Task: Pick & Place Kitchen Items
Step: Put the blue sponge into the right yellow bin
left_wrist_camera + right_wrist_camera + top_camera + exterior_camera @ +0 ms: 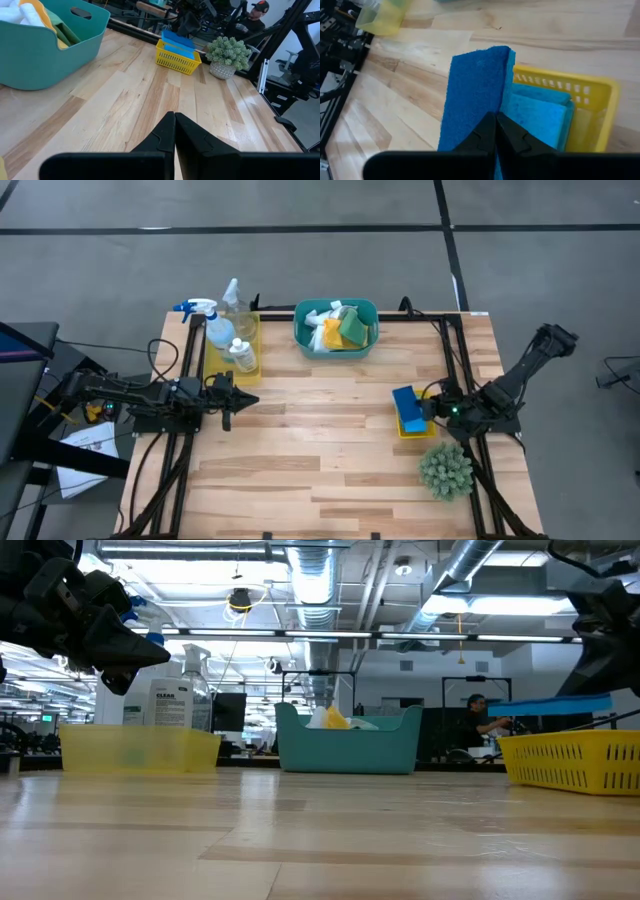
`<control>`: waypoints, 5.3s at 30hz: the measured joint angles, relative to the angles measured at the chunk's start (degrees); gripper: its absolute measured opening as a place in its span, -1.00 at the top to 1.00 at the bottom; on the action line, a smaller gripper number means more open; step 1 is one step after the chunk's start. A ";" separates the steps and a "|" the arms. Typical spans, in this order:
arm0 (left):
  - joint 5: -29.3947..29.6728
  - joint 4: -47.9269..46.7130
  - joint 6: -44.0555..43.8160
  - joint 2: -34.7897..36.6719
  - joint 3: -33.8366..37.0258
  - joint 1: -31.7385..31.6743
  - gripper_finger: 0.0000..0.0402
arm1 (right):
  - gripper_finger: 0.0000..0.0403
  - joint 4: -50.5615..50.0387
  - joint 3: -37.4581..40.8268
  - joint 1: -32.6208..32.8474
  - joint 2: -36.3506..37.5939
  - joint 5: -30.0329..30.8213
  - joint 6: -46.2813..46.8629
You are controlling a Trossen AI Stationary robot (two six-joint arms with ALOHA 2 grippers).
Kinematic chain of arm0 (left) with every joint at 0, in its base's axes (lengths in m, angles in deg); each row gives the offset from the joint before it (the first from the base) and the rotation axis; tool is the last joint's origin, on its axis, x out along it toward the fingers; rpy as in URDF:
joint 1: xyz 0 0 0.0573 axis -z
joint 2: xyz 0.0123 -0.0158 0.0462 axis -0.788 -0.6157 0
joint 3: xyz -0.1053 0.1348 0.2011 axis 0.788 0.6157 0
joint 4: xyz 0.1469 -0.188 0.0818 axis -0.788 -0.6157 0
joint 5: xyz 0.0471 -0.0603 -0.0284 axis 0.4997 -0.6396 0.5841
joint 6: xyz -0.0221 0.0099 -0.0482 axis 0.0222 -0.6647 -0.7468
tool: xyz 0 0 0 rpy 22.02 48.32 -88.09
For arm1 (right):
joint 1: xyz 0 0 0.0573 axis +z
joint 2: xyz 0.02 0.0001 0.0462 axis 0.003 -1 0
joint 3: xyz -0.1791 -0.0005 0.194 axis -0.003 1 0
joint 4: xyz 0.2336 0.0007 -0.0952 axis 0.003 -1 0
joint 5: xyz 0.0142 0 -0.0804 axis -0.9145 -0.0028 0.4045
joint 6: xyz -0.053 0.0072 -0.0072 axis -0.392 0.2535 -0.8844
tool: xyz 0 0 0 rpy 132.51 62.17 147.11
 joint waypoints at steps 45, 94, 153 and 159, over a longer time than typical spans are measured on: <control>-0.02 0.00 0.00 0.00 0.00 0.01 0.99 | 1.00 13.19 0.00 -0.18 -0.89 1.59 -17.68; -0.01 0.13 0.00 0.00 0.00 0.01 0.99 | 1.00 11.26 -43.78 -13.56 -54.83 -4.57 -115.84; 0.00 0.15 0.00 0.02 0.00 0.01 0.99 | 1.00 -25.03 -47.95 -3.70 -49.37 -7.92 -27.84; -0.01 0.14 0.00 0.00 0.00 0.01 0.99 | 1.00 -26.78 -44.90 0.36 -45.85 -6.91 -7.04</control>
